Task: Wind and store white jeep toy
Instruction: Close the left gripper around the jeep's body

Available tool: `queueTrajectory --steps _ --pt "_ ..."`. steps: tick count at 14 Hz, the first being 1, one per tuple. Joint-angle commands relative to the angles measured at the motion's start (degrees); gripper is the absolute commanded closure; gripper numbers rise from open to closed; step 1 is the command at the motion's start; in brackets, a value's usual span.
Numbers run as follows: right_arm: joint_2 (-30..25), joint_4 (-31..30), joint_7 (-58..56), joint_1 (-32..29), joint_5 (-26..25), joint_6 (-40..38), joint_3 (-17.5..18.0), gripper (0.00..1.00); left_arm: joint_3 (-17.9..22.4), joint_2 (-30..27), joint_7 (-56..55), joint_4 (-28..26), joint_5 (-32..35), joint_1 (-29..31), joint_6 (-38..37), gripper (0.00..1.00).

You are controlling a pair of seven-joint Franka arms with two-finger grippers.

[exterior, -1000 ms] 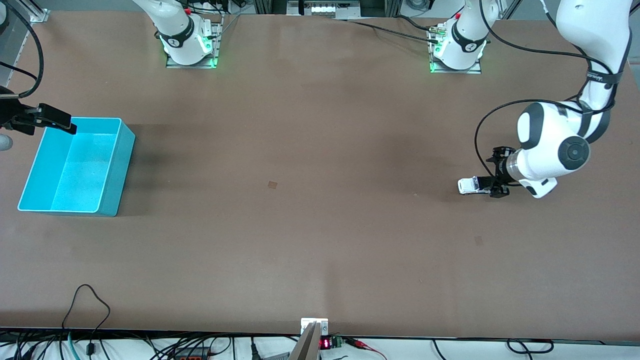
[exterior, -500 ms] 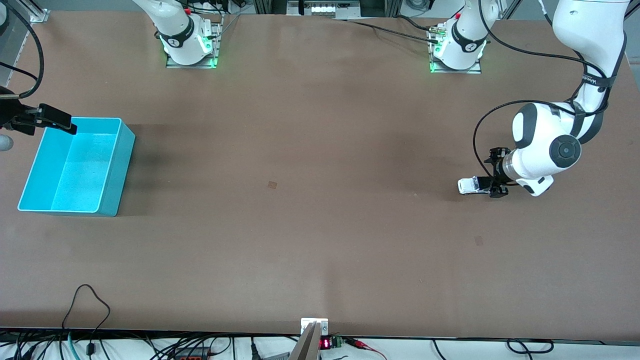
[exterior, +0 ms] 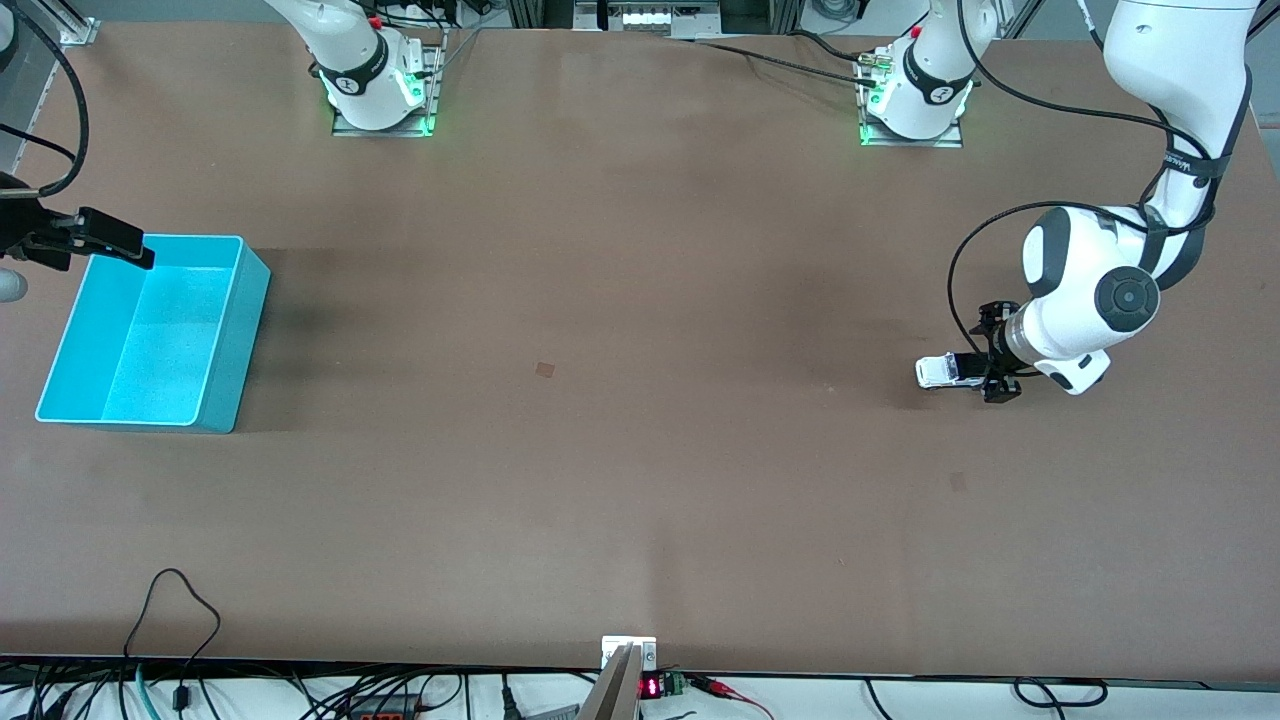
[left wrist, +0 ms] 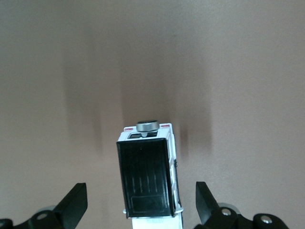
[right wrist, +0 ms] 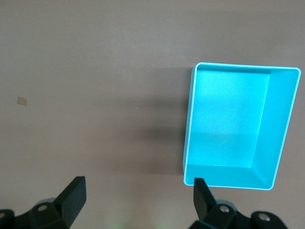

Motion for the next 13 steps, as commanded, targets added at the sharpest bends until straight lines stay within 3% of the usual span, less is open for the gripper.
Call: queueTrajectory --steps 1,13 --pt "-0.33 0.17 -0.49 0.18 -0.61 -0.62 0.04 0.00 -0.07 0.73 -1.57 -0.03 1.42 0.35 1.71 0.00" --pt "-0.33 -0.01 -0.41 0.18 -0.61 -0.71 0.13 0.00 -0.16 2.31 -1.92 -0.56 1.51 0.88 2.50 0.00"
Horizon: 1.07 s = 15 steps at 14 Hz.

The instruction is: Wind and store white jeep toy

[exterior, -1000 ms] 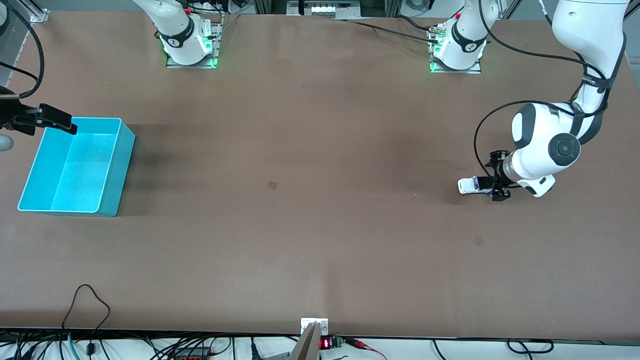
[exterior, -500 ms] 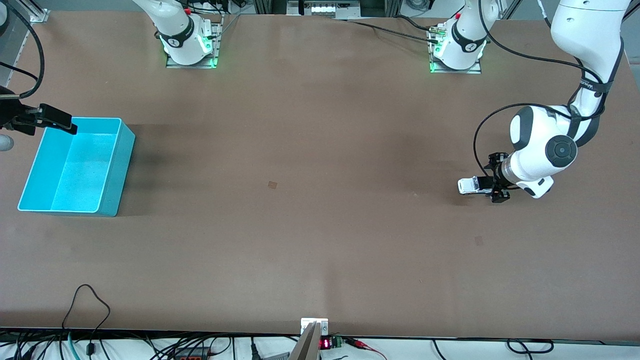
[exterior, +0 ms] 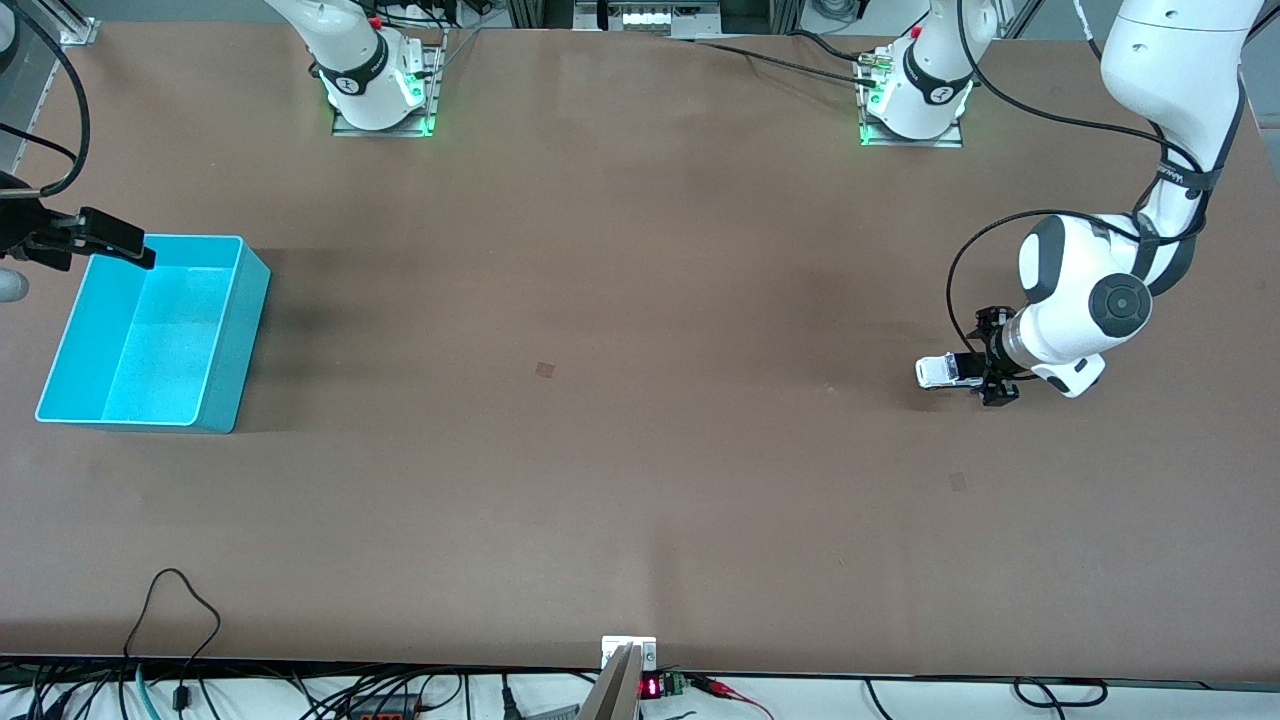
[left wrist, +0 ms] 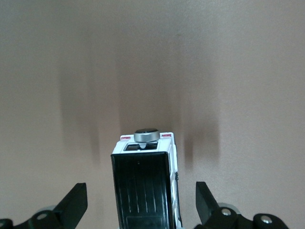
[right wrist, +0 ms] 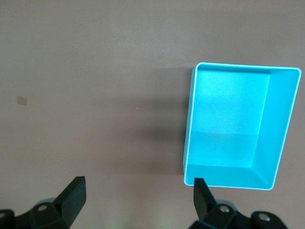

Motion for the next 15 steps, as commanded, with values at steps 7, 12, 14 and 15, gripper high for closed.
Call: queueTrajectory --steps 7,12,14,15 --pt "-0.33 -0.01 -0.41 0.13 -0.61 -0.67 0.09 0.00 -0.20 -0.02 -4.19 -1.50 1.60 0.20 0.99 0.01" --pt "-0.33 -0.01 -0.41 0.04 -0.61 -0.67 0.09 0.00 -0.29 0.24 -4.28 -1.50 1.68 0.29 2.13 0.04" --pt "-0.33 -0.01 -0.41 -0.05 -0.61 -0.67 0.09 0.00 -0.29 0.41 -4.28 -1.59 1.68 0.29 2.83 0.05" --pt "-0.33 -0.01 -0.41 -0.05 -0.61 -0.67 0.09 0.00 -0.29 0.59 -4.28 -1.50 1.68 0.29 2.83 0.06"
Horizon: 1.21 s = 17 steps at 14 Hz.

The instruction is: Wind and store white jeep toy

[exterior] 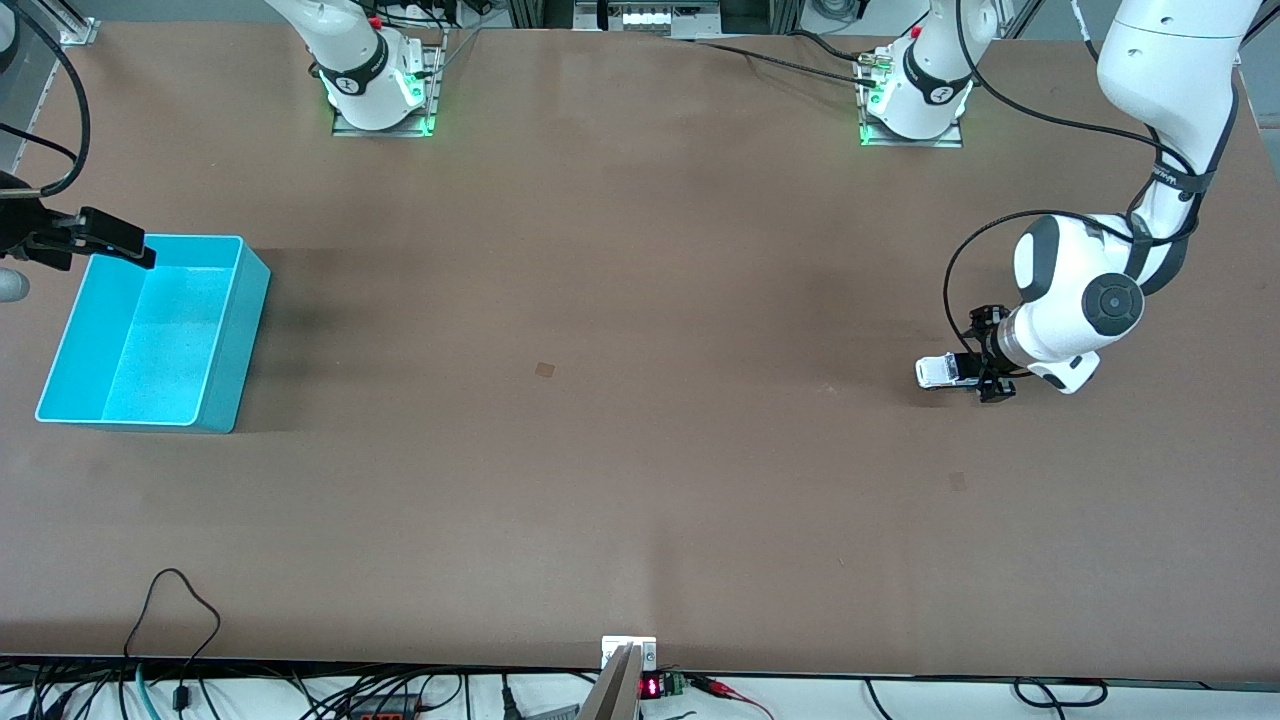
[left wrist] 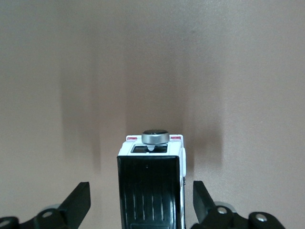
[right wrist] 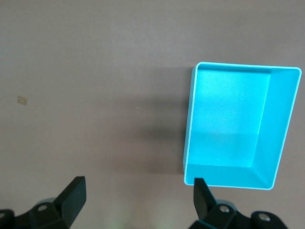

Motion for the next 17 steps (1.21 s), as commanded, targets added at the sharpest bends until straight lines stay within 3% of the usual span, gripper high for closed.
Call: queueTrajectory --steps 1,5,9,17 --pt "-0.33 0.01 -0.41 -0.05 -0.61 -0.60 0.09 0.00 -0.28 0.35 -1.55 -0.31 1.64 0.29 1.25 0.07" --pt "-0.33 -0.08 -0.41 -0.05 -0.61 -0.60 0.09 0.00 -0.28 0.53 -1.55 -0.04 1.56 0.99 1.34 0.14" --pt "-0.33 -0.08 -0.41 -0.14 -0.61 -0.60 0.09 0.00 -0.37 0.70 -1.64 0.22 0.85 1.08 1.25 0.31" --pt "-0.33 -0.08 -0.41 -0.23 -0.52 -0.60 0.09 0.00 -0.81 0.35 -1.64 0.22 1.38 0.99 1.25 0.33"
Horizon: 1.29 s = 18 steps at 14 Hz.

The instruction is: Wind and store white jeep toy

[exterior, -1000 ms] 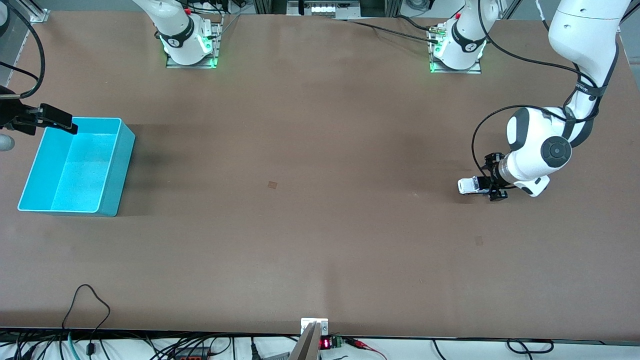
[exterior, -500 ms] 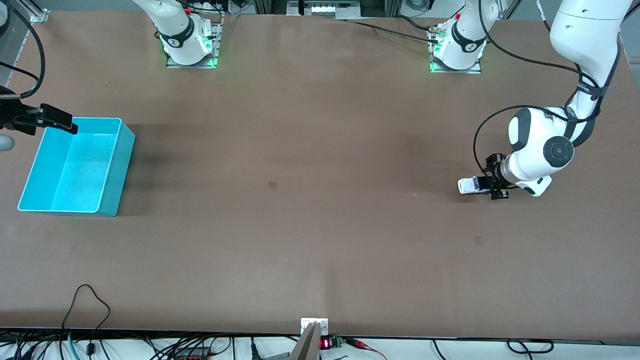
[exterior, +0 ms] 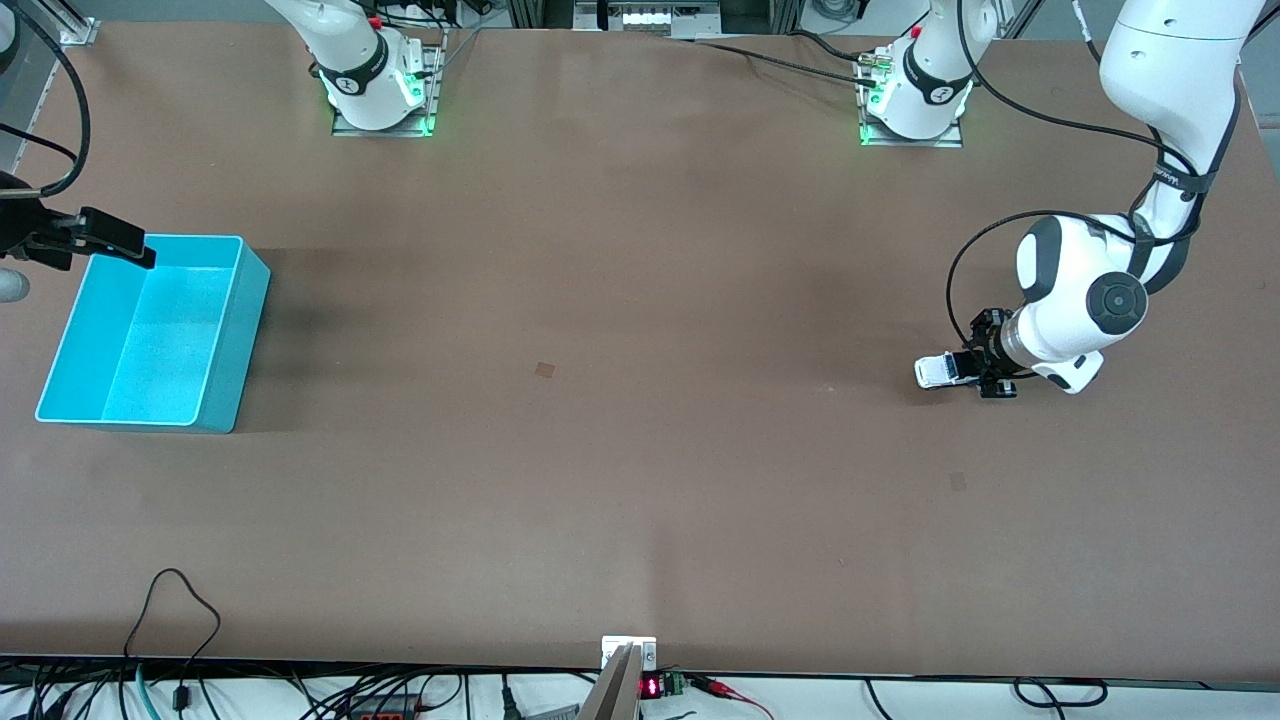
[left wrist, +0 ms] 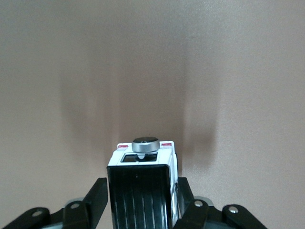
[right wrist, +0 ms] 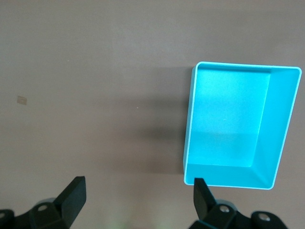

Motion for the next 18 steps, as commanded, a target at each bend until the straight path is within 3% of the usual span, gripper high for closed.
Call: queueTrajectory --steps 1,3,16,18 --pt "-0.35 -0.08 -0.41 -0.20 -0.52 -0.56 0.09 0.00 -0.97 0.07 -1.17 0.33 1.37 0.39 0.32 0.33" --pt "-0.35 -0.08 -0.41 -0.11 -0.52 -0.47 0.09 0.00 -1.07 0.07 -1.17 0.33 1.46 0.39 0.41 0.46" --pt "-0.35 -0.08 -0.41 -0.20 -0.52 -0.56 0.09 0.00 -1.86 -0.20 -0.29 -0.29 1.73 0.30 0.15 0.63" --pt "-0.27 -0.08 -0.41 -0.28 -0.52 -0.56 0.01 0.00 -1.86 -3.08 2.85 -2.73 1.64 0.39 -0.47 0.65"
